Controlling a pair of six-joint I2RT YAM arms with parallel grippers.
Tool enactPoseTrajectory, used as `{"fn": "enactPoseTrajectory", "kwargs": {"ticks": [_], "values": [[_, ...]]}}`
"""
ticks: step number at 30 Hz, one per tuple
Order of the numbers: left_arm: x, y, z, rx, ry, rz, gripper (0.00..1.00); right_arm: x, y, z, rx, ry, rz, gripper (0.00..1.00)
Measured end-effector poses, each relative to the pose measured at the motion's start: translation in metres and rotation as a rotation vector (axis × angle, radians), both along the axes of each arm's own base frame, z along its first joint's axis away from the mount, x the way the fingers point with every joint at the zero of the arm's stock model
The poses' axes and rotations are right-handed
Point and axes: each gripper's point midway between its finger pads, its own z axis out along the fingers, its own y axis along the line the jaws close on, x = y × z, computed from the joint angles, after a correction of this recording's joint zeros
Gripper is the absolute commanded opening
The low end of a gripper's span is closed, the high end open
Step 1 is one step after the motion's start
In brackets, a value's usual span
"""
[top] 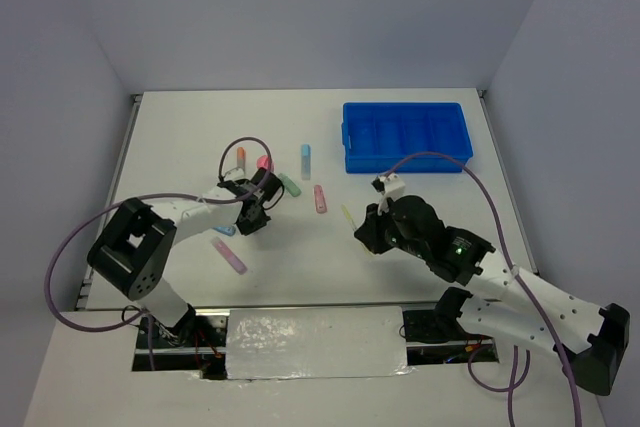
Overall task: Sort the stationery into containers
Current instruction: Close the pen cap on the pen.
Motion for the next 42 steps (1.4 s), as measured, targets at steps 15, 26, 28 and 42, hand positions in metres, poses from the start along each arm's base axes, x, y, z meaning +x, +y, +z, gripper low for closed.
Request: {"fn": "enactPoseTrajectory", "kwargs": {"ticks": [15,26,28,42], "values": [[-0.009,-0.043,0.205,-0.505,-0.656,-0.206,0.0,-0.028,0.056,-0.017,0.251,-0.025,0.081,0.0],[-0.036,-0.073,0.251,-0.793,-0.924,-0.426,0.0,-0.027,0.111,0.042,0.411,-0.152,0.062,0.0],[-0.039,-0.074,0.264,-0.828,-0.972,-0.444,0.0,-0.027,0.123,0.053,0.416,-0.17,0.07,0.0],[-0.049,-0.063,0.284,-0.86,-1.063,-0.442,0.0,-0.028,0.143,0.063,0.406,-0.205,0.078,0.0]]}}
